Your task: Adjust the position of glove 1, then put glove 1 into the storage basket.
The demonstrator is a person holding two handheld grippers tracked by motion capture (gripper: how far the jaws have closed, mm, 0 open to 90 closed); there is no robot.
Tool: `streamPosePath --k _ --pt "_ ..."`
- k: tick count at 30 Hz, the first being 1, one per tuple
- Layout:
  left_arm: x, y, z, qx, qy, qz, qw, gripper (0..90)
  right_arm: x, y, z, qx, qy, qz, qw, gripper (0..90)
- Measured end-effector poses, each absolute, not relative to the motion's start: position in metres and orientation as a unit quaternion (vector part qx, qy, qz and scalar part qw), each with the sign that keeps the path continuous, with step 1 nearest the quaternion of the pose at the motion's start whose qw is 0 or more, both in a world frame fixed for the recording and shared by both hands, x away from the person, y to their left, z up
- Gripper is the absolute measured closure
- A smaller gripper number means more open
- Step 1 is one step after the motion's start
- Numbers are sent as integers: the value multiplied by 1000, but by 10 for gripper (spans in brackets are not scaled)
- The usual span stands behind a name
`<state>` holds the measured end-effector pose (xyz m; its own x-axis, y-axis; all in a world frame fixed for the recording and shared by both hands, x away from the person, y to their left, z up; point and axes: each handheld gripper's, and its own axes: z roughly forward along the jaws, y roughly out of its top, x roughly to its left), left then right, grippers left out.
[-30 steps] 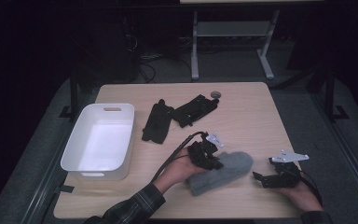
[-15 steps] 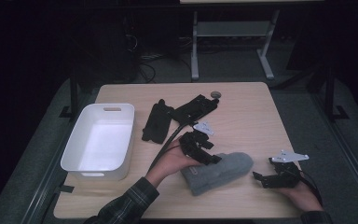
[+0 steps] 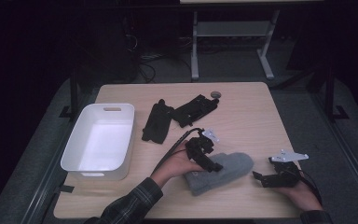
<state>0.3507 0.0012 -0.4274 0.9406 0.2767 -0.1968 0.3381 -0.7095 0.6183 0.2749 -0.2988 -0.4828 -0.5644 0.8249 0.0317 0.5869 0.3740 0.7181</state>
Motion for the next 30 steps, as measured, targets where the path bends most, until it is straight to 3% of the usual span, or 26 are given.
streamPosePath --k 9,20,24,30 --pt "351 -4 -443 937 154 -59 308 128 276 -299 -483 435 812 352 168 101" --pt "351 -8 -455 937 163 -90 295 145 280 -296 -483 434 812 352 169 100" --pt "350 -8 -454 938 154 -95 295 240 281 -295 -483 431 814 352 169 100" --pt "353 -6 -454 932 162 -141 294 481 281 -295 -483 431 813 352 168 100"
